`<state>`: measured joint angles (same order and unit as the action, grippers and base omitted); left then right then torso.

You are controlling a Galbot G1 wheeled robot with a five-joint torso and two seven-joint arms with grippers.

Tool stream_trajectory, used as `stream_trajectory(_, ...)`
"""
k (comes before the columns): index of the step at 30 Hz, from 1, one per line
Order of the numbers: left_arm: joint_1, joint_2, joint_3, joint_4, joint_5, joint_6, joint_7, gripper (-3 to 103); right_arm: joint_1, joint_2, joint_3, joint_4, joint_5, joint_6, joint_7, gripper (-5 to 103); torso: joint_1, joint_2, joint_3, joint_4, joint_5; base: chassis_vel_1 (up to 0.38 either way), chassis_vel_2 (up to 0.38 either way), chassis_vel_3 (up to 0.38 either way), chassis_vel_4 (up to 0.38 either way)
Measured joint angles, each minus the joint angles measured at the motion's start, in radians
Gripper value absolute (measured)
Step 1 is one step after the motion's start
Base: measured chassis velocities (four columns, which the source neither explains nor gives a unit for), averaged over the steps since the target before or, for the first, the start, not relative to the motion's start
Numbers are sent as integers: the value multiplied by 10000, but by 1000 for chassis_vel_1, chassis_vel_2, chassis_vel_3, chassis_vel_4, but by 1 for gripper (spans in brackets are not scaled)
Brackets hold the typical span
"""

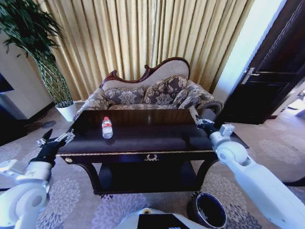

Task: Move to the front of the table and place the trash on the table into the trash bin.

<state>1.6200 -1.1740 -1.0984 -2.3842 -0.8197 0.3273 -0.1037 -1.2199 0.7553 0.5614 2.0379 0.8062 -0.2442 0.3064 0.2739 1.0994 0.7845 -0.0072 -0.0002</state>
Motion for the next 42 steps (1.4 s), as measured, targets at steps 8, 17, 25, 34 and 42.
stream_trajectory(8,-85,311,15,65,-214,155,11,100,-747,257,795,492,-233,-84,-12,0,0,0,0,-2,0,0,0,0,0)
stream_trajectory(17,-90,528,36,174,-266,313,49,100,-883,314,860,624,-201,-156,-34,0,1,-1,0,0,-1,0,0,0,0)
stream_trajectory(25,-93,636,-136,-108,391,724,68,100,-997,396,852,771,-254,-157,-40,0,1,-1,1,-1,0,0,0,0,0)
stream_trajectory(34,-18,672,-255,-127,1315,1078,189,100,-1108,409,1000,839,-313,-101,-56,0,2,-1,0,-1,-1,0,0,0,0)
stream_trajectory(42,-9,771,-331,-84,1037,1042,349,100,-1320,547,1105,1013,-535,-96,-72,0,3,-1,1,-1,-1,2,-3,-7,2)
